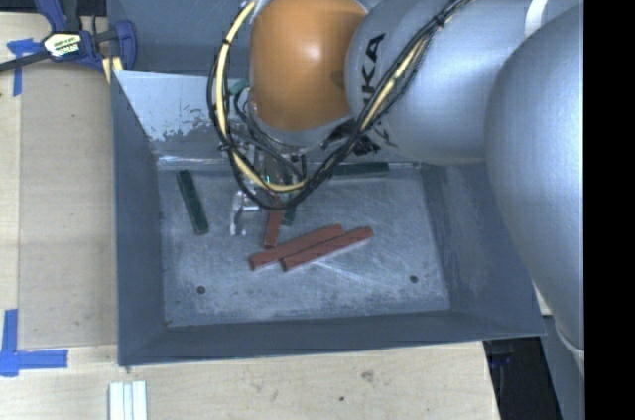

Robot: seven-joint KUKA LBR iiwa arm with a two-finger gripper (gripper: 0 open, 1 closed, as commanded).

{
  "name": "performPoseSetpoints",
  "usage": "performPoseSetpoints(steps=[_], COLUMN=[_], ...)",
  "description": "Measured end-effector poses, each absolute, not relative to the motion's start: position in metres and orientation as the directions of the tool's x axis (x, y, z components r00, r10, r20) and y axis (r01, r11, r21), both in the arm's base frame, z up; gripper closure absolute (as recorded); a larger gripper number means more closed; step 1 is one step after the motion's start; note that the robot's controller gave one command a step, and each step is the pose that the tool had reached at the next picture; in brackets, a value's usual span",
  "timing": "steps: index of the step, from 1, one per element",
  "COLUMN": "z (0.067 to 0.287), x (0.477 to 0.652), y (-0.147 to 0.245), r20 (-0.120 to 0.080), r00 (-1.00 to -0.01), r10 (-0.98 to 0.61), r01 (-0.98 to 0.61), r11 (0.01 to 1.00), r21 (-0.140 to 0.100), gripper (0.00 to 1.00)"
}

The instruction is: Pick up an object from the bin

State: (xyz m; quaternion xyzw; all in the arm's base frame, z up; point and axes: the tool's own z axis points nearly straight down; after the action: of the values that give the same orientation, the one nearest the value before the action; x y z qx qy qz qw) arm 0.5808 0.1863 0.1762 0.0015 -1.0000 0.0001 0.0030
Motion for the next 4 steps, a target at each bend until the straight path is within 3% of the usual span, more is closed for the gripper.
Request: performPoseSetpoints(steps=[1,2,3,4], z=[0.181,0.171,0.108,0.083], x=[0.583,0.588,0.58,0.57], y=[0.186,0.167,0.133,0.092], r20=[-0.002,-0.005,-0.007,0.003], r00=[-1.0,-0.994,-0.941,-0.884], r10=[0.0,-0.11,-0.338,-0.467], r01=[0.0,-0.11,-0.338,-0.467], r11=[1.0,0.994,0.941,0.884], r21=[0.001,0.003,-0.002,0.006], gripper=[0.0,0.0,0.0,1.0])
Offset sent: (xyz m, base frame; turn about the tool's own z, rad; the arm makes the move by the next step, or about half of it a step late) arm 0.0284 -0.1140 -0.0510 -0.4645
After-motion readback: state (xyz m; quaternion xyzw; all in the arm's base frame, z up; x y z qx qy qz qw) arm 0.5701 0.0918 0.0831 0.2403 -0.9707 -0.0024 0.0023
